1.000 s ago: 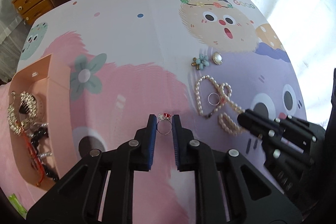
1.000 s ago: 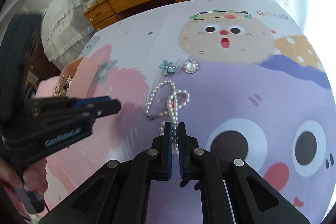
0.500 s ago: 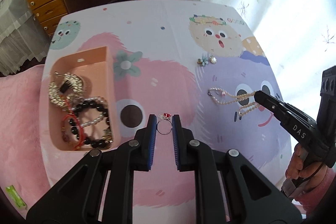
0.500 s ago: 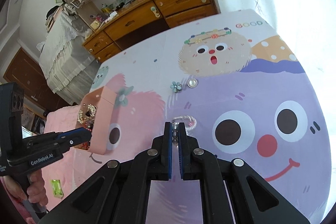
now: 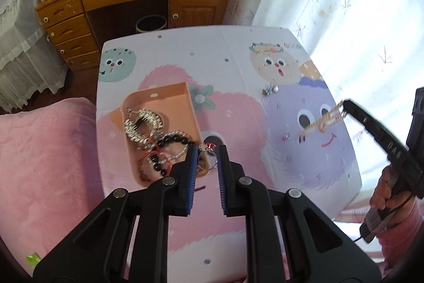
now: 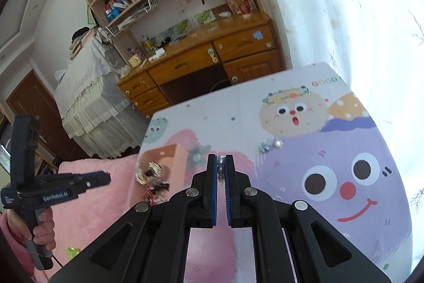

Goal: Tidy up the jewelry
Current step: 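Carry ring and pearl necklace into the peach box and open both tools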

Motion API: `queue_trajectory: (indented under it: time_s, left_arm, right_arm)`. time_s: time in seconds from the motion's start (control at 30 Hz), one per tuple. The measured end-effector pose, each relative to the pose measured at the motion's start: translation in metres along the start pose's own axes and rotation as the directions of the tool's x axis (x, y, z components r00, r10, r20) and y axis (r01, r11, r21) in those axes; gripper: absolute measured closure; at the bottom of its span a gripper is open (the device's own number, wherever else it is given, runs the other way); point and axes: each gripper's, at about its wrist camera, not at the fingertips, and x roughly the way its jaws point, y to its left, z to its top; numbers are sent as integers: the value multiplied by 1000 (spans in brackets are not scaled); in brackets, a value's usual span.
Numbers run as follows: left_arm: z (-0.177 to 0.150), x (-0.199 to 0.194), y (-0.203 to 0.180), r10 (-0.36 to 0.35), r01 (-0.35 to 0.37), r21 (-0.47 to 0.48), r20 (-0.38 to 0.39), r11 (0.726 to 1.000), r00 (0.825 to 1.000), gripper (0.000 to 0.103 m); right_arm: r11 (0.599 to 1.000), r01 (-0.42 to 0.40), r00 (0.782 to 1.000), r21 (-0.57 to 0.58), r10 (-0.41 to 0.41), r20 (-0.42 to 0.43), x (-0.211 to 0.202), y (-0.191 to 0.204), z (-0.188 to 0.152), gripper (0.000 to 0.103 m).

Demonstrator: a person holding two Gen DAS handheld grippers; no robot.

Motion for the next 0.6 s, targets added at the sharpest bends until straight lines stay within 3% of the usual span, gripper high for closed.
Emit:
queue_trajectory:
  time_s: [0.3,0.6]
  left_arm:
    - [-1,-15,40,-57,59,65,-42,996,998,91]
    - [7,-19,71,-116,118,118,-26,986,993,91]
  right_arm:
    - [997,-25,992,-72,34,123,-34,96,26,99]
    - [988,-66,988,-137,84,129,-36,188,28,99]
